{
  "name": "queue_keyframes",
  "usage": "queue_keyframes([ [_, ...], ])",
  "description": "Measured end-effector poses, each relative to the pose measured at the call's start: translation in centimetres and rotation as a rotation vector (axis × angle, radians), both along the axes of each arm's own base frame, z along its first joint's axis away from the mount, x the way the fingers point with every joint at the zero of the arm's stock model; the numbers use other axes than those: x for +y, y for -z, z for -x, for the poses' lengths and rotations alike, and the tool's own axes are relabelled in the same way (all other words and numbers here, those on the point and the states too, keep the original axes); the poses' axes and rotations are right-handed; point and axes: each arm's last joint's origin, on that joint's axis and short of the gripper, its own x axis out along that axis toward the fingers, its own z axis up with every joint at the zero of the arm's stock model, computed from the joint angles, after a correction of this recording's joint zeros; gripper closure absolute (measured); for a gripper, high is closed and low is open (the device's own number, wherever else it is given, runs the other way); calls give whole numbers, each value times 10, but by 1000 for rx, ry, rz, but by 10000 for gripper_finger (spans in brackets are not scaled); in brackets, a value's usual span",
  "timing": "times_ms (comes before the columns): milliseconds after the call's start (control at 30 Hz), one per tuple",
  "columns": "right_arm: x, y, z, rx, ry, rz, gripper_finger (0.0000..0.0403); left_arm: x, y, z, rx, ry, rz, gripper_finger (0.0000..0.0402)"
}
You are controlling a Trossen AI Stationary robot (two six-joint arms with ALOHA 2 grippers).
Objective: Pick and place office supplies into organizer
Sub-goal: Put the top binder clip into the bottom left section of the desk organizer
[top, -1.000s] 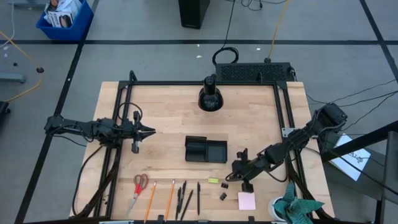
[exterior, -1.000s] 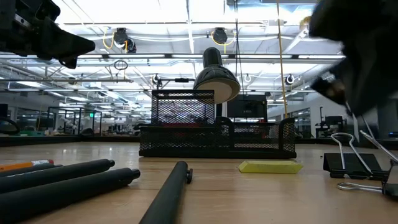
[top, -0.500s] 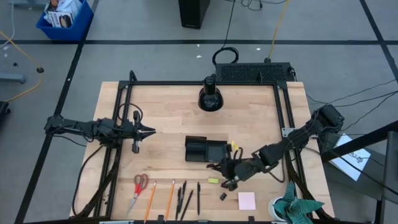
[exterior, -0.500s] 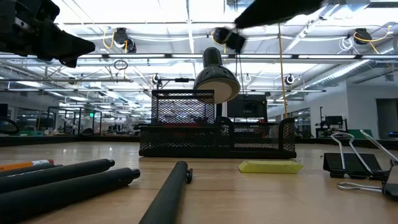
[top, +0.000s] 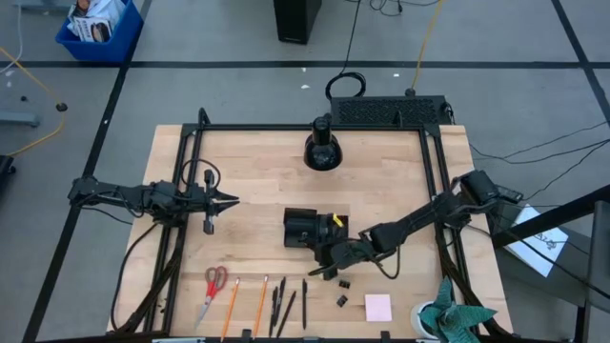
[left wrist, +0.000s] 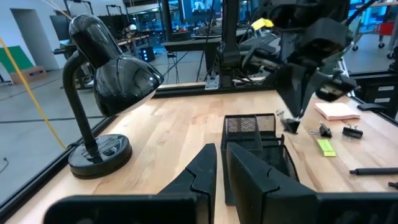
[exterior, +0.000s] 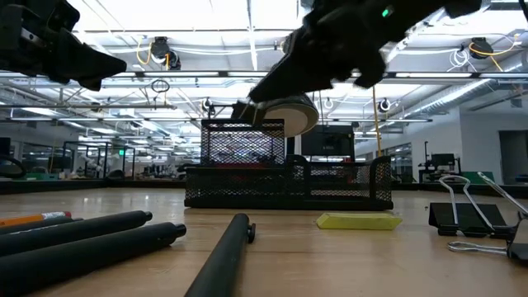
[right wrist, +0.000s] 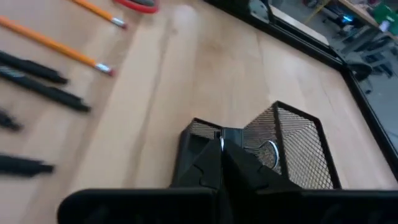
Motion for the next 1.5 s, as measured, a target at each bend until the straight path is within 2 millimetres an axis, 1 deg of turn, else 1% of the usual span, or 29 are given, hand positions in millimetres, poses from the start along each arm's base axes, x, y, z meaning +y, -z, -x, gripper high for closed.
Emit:
queue_keyframes([
  [200, -11, 13, -7, 20, 41, -30, 403, 0, 0, 0, 1, 0, -13, 355],
  [533, -12, 18, -5, 73, 49, -36, 403, 0, 0, 0, 1, 0, -10, 355],
  [633, -15, 24, -7, 86, 63, -42, 403, 0, 0, 0, 0, -1, -1, 355],
  [800, -18, 41, -10, 124, 72, -29, 403, 0, 0, 0, 0, 0, -3, 355],
  [867, -20, 43, -12, 129, 76, -29, 403, 0, 0, 0, 1, 0, -15, 355],
  [1167, -23, 45, -14, 140, 58, -61, 401, 0, 0, 0, 3, 1, -20, 355],
  [1500, -23, 46, -13, 138, 71, -83, 361, 0, 1, 0, 7, 1, -17, 355],
])
